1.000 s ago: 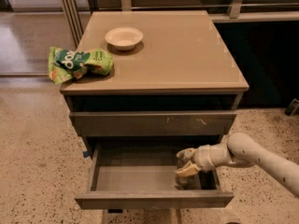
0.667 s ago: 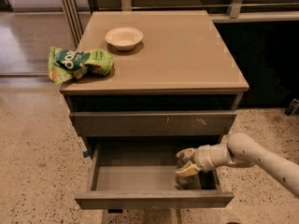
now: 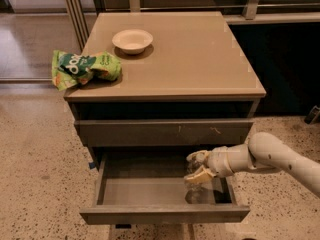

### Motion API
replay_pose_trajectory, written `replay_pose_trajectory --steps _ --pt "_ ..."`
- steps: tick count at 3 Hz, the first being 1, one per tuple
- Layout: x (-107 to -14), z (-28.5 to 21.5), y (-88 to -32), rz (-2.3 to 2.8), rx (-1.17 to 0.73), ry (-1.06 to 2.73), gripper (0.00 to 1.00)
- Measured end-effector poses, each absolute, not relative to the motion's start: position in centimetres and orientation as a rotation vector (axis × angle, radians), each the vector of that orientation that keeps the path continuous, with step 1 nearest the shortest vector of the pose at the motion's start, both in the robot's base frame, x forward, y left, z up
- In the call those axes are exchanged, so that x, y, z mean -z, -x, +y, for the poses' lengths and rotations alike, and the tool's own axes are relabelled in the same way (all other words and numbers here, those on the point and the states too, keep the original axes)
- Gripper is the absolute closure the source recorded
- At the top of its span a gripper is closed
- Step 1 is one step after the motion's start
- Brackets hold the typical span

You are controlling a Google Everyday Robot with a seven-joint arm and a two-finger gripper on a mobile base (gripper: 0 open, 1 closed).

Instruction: Pick water bottle from middle drawer and place on counter

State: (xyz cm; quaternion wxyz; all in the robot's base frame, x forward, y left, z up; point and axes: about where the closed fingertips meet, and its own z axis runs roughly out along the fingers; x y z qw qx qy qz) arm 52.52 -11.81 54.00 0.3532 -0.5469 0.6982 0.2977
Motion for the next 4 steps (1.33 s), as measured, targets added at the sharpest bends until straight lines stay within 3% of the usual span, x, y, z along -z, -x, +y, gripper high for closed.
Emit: replay_pose_trajectory --steps 3,4 --pt "-82.5 -7.3 -56.1 1.842 -0.568 1.547 1.00" --pt "-82.5 -7.3 -56.1 1.842 -0.568 1.547 1.00"
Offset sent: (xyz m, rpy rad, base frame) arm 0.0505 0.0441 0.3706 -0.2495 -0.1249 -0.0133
